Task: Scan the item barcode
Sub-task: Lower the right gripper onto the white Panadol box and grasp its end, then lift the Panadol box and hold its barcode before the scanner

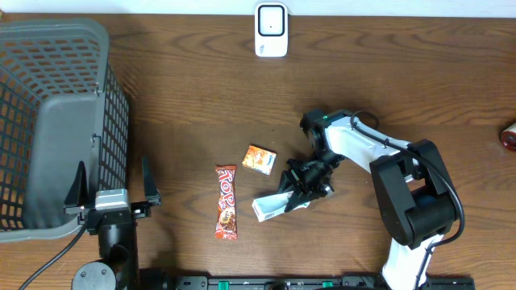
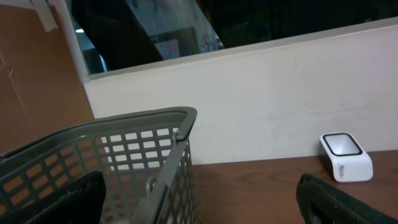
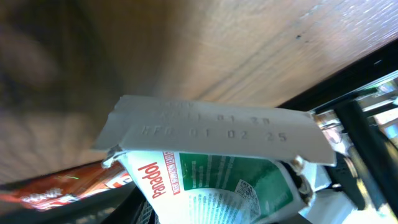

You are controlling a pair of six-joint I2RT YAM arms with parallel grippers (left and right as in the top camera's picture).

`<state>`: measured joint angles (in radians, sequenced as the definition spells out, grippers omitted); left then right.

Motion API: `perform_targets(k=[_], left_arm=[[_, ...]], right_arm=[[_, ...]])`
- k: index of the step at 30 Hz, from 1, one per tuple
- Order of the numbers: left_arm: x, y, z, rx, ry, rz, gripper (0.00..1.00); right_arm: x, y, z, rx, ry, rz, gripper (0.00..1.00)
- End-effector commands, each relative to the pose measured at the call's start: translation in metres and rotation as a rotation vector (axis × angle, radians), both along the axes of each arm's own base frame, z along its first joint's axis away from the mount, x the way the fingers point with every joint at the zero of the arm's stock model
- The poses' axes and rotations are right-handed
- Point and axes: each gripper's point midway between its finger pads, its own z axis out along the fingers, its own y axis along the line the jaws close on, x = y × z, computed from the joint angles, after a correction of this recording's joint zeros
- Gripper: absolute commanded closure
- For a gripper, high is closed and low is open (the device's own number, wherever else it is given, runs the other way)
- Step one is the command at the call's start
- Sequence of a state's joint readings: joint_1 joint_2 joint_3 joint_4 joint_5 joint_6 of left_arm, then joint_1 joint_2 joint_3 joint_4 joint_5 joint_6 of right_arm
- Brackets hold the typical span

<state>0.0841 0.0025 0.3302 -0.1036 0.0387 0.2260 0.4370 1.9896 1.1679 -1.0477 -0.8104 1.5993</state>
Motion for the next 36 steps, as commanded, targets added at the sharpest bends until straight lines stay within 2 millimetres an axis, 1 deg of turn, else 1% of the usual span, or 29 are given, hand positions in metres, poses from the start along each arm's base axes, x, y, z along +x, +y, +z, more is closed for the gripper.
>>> perform_targets(k=[1, 6, 10, 12, 14, 15, 17, 19, 22, 25, 27, 29, 30, 31, 32, 34, 36], left_arm=[[0.015, 0.012, -0.143, -0.243, 0.378, 0.076, 0.04], [0.015, 0.012, -0.143, -0.243, 0.378, 0.076, 0.04], [0.015, 0.012, -0.143, -0.243, 0.378, 0.076, 0.04], [0.015, 0.012, -0.143, -0.243, 0.378, 0.076, 0.04], [0.015, 0.012, -0.143, -0.243, 0.378, 0.076, 0.04], [0.015, 0.012, -0.143, -0.243, 0.378, 0.076, 0.04], [0.015, 0.012, -0.143, -0.243, 0.378, 0.076, 0.04], [0.015, 0.012, -0.143, -0.243, 0.378, 0.076, 0.04], [0.015, 0.012, -0.143, -0.243, 0.378, 0.076, 0.04], [0.015, 0.012, -0.143, -0.243, 0.378, 0.076, 0.04], [0.015, 0.012, -0.143, -0.243, 0.378, 0.076, 0.04], [0.015, 0.012, -0.143, -0.243, 0.378, 0.076, 0.04], [0.015, 0.012, -0.143, -0.243, 0.378, 0.076, 0.04], [0.015, 0.012, -0.143, -0.243, 0.378, 0.076, 0.04], [0.015, 0.012, -0.143, -0.243, 0.378, 0.076, 0.04], [0.015, 0.012, -0.143, -0.243, 0.378, 0.076, 0.04], [0.015, 0.012, -0.143, -0.243, 0.378, 0.076, 0.04]], right_arm=[[0.006, 0.0, -0.006, -0.084, 0.086, -0.13, 0.75], [0.007, -0.003, -0.009, -0.161, 0.142, -0.206, 0.77], [0.008, -0.005, -0.011, -0.156, 0.112, -0.179, 0.79], [0.012, -0.003, -0.012, -0.116, 0.057, -0.14, 0.83], [0.022, 0.001, -0.014, -0.048, -0.043, -0.082, 0.95], [0.026, 0.002, -0.015, -0.022, -0.083, -0.06, 0.99], [0.04, 0.007, -0.016, 0.059, -0.21, 0.011, 0.99], [0.049, 0.014, -0.013, 0.16, -0.314, 0.076, 0.99], [0.056, 0.037, 0.01, 0.406, -0.437, 0.143, 0.99], [0.057, 0.047, 0.024, 0.527, -0.477, 0.161, 0.99], [0.056, 0.05, 0.031, 0.58, -0.499, 0.173, 0.99], [0.054, 0.054, 0.045, 0.649, -0.532, 0.193, 0.99], [0.052, 0.057, 0.053, 0.683, -0.549, 0.204, 0.99], [0.049, 0.061, 0.065, 0.722, -0.571, 0.216, 0.99], [0.048, 0.063, 0.072, 0.739, -0.589, 0.225, 0.99], [0.048, 0.07, 0.096, 0.779, -0.682, 0.264, 0.98], [0.053, 0.075, 0.116, 0.795, -0.786, 0.292, 0.97]])
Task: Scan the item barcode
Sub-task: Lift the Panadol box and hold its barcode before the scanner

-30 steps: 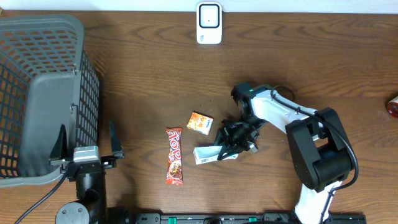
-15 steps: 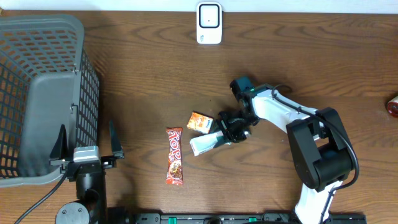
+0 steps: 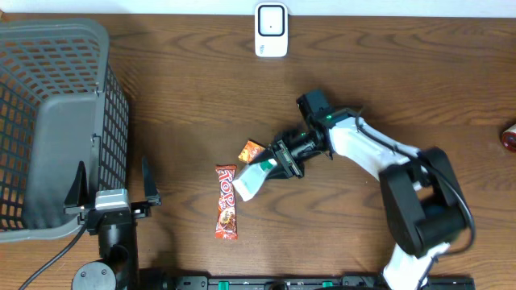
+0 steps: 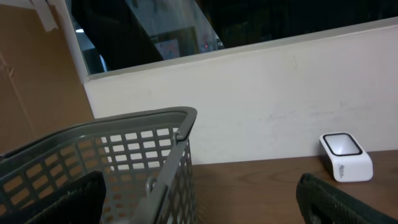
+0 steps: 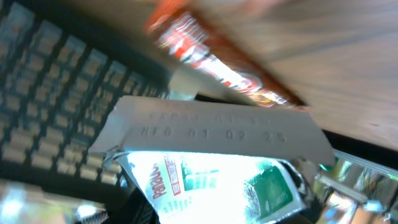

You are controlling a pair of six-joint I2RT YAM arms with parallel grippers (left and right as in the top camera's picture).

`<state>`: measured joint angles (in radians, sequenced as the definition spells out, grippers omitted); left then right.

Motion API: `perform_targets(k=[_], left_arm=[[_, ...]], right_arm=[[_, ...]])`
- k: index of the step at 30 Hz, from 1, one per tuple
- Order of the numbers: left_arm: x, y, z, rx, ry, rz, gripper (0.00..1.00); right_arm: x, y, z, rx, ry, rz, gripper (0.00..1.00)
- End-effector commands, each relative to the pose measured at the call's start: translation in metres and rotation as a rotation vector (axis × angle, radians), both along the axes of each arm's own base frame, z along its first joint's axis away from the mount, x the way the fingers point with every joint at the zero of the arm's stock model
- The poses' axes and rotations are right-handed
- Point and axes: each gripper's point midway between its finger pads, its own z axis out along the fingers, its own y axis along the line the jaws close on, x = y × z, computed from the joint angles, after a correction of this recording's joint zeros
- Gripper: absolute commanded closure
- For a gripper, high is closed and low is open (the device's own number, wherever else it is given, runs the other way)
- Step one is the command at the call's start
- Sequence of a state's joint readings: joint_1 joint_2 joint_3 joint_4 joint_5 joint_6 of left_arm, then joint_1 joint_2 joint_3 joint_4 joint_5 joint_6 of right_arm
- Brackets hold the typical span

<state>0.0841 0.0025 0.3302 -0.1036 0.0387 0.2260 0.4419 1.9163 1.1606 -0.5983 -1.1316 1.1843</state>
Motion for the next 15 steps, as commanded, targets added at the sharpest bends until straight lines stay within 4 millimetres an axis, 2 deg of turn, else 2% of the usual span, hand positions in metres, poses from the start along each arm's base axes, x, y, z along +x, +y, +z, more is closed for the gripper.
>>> perform_targets(k=[1, 4, 6, 7, 9, 15], left_arm=[[0.015, 0.012, -0.143, -0.243, 0.378, 0.076, 0.04], [0.015, 0.012, -0.143, -0.243, 0.378, 0.076, 0.04], [0.015, 0.012, -0.143, -0.243, 0.378, 0.076, 0.04], [0.015, 0.012, -0.143, -0.243, 0.378, 0.076, 0.04], [0.015, 0.012, -0.143, -0.243, 0.378, 0.076, 0.04], [0.015, 0.012, -0.143, -0.243, 0.378, 0.076, 0.04]], right_arm=[[0.005, 0.016, 0.066, 0.136, -0.266, 0.034, 0.95], [0.038, 0.026, 0.103, 0.132, -0.63, -0.032, 0.86], [0.06, 0.026, 0.125, 0.098, -0.878, -0.081, 0.65], [0.066, 0.024, 0.13, 0.072, -0.937, -0.099, 0.63], [0.085, 0.012, 0.135, -0.039, -1.073, -0.158, 0.65], [0.115, -0.004, 0.127, -0.197, -1.225, -0.2, 0.74]])
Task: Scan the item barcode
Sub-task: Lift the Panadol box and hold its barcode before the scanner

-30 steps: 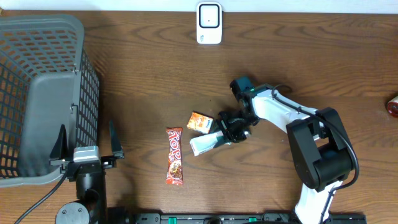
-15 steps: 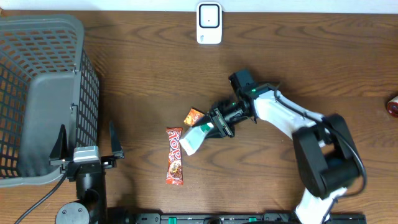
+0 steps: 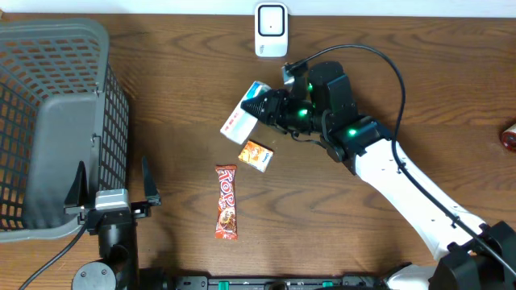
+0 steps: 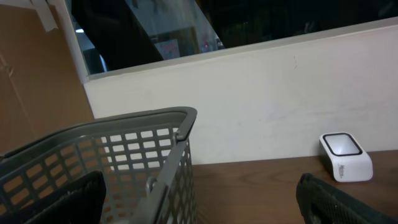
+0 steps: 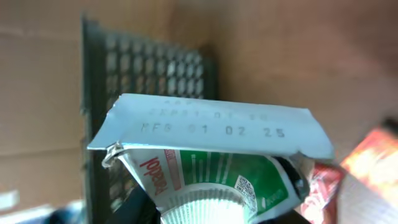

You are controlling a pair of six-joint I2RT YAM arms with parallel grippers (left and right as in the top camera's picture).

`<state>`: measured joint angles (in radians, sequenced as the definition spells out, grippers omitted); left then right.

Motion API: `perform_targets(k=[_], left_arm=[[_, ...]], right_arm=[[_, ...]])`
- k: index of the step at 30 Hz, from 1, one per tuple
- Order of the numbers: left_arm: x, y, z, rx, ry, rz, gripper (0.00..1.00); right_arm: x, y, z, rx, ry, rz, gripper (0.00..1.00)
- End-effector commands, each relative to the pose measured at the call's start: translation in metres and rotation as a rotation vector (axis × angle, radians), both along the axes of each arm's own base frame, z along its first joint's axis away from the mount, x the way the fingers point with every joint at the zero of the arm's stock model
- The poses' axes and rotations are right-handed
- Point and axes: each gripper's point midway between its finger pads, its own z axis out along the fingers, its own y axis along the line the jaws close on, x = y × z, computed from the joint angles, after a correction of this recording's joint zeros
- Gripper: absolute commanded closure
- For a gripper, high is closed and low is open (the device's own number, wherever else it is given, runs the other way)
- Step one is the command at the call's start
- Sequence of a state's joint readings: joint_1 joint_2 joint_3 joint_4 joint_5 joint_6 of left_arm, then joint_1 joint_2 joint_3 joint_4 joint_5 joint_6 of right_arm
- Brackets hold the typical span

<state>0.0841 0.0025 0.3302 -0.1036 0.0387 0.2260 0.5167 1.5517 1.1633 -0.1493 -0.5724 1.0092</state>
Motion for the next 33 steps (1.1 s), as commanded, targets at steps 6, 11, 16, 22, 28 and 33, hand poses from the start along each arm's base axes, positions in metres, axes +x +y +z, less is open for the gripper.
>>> perform_targets(k=[6, 11, 16, 22, 28, 33], left_arm=[[0.015, 0.012, -0.143, -0.243, 0.378, 0.076, 0.04], [0.015, 0.012, -0.143, -0.243, 0.378, 0.076, 0.04], [0.015, 0.012, -0.144, -0.243, 0.378, 0.076, 0.04], [0.015, 0.012, -0.143, -0.243, 0.378, 0.076, 0.04], [0.015, 0.012, -0.143, -0.243, 0.378, 0.076, 0.04], [0.015, 0.012, -0.143, -0.243, 0.378, 0.076, 0.04]], right_arm=[[0.061, -0.006, -0.003, -0.111, -0.32, -0.13, 0.68], [0.105, -0.007, -0.02, -0.039, -0.373, -0.203, 0.65], [0.156, -0.027, -0.025, 0.159, -0.397, -0.319, 0.64], [0.243, -0.046, -0.034, 0.245, -0.443, -0.454, 0.66], [0.297, -0.053, -0.04, 0.274, -0.459, -0.535, 0.64], [0.321, -0.064, -0.062, 0.307, -0.424, -0.575, 0.63]])
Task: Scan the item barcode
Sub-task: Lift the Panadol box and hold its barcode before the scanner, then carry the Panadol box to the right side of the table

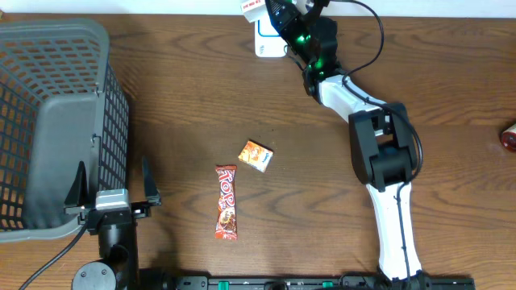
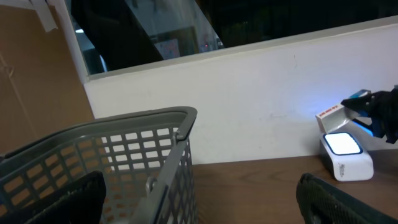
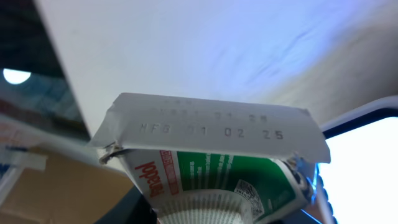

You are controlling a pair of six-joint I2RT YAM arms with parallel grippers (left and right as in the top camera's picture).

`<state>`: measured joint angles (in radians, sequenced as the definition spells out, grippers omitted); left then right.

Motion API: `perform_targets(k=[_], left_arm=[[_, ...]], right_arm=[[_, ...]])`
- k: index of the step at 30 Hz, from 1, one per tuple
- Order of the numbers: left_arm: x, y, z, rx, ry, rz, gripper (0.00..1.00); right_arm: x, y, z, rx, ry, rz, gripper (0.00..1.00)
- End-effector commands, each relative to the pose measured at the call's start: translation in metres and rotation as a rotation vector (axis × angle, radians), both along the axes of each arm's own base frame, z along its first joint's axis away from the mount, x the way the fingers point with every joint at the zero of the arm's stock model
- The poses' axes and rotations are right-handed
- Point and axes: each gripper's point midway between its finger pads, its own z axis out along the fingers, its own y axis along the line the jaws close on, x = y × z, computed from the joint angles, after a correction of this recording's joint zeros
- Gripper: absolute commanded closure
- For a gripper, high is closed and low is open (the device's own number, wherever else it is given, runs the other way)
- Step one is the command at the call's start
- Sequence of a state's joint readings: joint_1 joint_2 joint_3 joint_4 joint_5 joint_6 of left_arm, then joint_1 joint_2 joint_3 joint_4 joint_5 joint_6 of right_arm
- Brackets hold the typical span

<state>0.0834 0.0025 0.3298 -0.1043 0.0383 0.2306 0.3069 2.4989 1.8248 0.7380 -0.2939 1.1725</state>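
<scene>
A white and green Panadol packet (image 3: pixel 211 158) with a crimped end is held in my right gripper (image 1: pixel 272 14), which is shut on it. The packet (image 1: pixel 253 7) hangs just above the white scanner (image 1: pixel 269 42) at the table's far edge. The scanner (image 2: pixel 346 153) has its face lit bright, and the packet (image 2: pixel 334 116) is tilted over it. A blue-white glow fills the right wrist view beside the packet. My left gripper (image 1: pixel 113 186) rests open at the front left, beside the basket, holding nothing.
A grey mesh basket (image 1: pixel 48 121) fills the left side. A small orange packet (image 1: pixel 256 155) and a red candy bar (image 1: pixel 226 202) lie mid-table. A red object (image 1: pixel 508 137) sits at the right edge. A white wall backs the scanner.
My right gripper has moved with the packet from above the middle of the table to just over the scanner at the far edge. The scanner's face now glows. The left arm stayed still.
My right gripper was shut on the packet low at the table's centre right. Then it held it near the orange packet and candy bar, then higher, toward the scanner. Now the packet hangs over the lit scanner. My left gripper stayed open throughout.
</scene>
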Motion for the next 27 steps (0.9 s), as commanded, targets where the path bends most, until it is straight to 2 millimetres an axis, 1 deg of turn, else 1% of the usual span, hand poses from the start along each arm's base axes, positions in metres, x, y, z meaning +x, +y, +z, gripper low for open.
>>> perform_targets(k=[1, 2, 4, 9, 12, 14, 15, 17, 18, 19, 20, 23, 24, 25, 26, 27], left_arm=[[0.015, 0.012, -0.143, -0.247, 0.376, 0.077, 0.04], [0.015, 0.012, -0.143, -0.247, 0.376, 0.077, 0.04], [0.015, 0.012, -0.143, -0.247, 0.376, 0.077, 0.04], [0.015, 0.012, -0.143, -0.247, 0.376, 0.077, 0.04], [0.015, 0.012, -0.143, -0.247, 0.376, 0.077, 0.03], [0.015, 0.012, -0.143, -0.247, 0.376, 0.077, 0.04], [0.015, 0.012, -0.143, -0.247, 0.376, 0.077, 0.04], [0.015, 0.012, -0.143, -0.247, 0.376, 0.077, 0.04], [0.015, 0.012, -0.143, -0.247, 0.376, 0.077, 0.04], [0.015, 0.012, -0.143, -0.247, 0.376, 0.077, 0.04], [0.015, 0.012, -0.143, -0.247, 0.376, 0.077, 0.04], [0.015, 0.012, -0.143, -0.247, 0.376, 0.077, 0.04], [0.015, 0.012, -0.143, -0.247, 0.376, 0.077, 0.04], [0.015, 0.012, -0.143, -0.247, 0.376, 0.077, 0.04], [0.015, 0.012, -0.143, -0.247, 0.376, 0.077, 0.04], [0.015, 0.012, -0.143, -0.247, 0.376, 0.077, 0.04]], right_arm=[[0.023, -0.023, -0.021, 0.048, 0.041, -0.058, 0.63], [0.025, -0.028, -0.028, 0.055, 0.068, -0.065, 0.63], [0.026, -0.03, -0.035, 0.043, 0.095, -0.069, 0.63], [0.028, -0.036, -0.035, 0.042, 0.095, -0.068, 0.63], [0.025, -0.036, -0.035, 0.04, 0.094, -0.024, 0.62], [0.021, -0.032, -0.027, 0.047, 0.061, 0.028, 0.66], [0.015, -0.029, -0.01, 0.076, 0.005, 0.083, 0.69], [0.008, -0.029, 0.01, 0.113, -0.058, 0.137, 0.73], [0.003, -0.032, 0.024, 0.139, -0.092, 0.173, 0.76], [0.002, -0.033, 0.028, 0.145, -0.098, 0.184, 0.78], [-0.002, -0.036, 0.037, 0.154, -0.099, 0.215, 0.8], [-0.009, -0.031, 0.048, 0.125, -0.07, 0.266, 0.82], [-0.009, -0.03, 0.048, 0.108, -0.057, 0.272, 0.83], [-0.009, -0.029, 0.045, 0.071, 0.011, 0.267, 0.84], [-0.009, -0.03, 0.043, 0.052, 0.042, 0.26, 0.86], [-0.01, -0.033, 0.039, -0.002, 0.105, 0.235, 0.88]])
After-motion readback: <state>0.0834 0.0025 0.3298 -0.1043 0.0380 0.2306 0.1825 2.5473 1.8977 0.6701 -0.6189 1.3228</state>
